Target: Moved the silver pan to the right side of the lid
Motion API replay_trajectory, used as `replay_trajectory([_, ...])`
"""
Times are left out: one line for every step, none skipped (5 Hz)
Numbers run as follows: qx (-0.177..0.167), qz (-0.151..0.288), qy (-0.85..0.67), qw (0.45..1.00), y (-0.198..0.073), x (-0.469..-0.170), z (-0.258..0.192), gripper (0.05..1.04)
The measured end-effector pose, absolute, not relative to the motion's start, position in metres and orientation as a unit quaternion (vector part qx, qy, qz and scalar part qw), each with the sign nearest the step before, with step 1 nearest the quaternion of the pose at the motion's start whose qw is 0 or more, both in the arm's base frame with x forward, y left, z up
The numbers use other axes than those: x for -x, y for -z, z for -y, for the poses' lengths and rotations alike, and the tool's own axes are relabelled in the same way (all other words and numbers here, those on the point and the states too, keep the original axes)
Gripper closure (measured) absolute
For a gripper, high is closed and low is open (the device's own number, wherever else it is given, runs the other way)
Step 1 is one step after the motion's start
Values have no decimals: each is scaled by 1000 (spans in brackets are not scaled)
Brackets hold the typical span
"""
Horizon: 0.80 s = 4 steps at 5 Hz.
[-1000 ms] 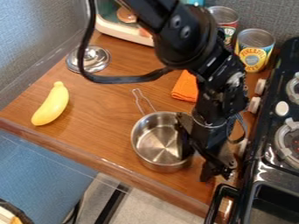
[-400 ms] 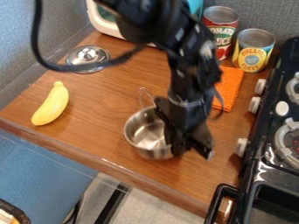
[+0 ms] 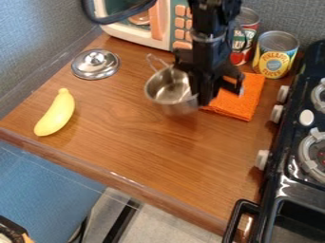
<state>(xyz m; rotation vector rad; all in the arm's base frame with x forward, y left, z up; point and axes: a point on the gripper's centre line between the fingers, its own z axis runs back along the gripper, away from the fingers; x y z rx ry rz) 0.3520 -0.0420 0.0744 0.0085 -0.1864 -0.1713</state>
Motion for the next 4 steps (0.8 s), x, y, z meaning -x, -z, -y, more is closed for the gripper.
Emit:
replay_trajectory([-27, 83, 29, 996, -61, -399, 21, 1005])
replay_trajectory([-44, 73, -15, 996, -48, -419, -8, 1005])
replay_trajectory([-62, 60, -33, 996, -41, -411, -26, 1005])
replay_trajectory([-77, 57, -47, 994, -38, -409, -37, 1005])
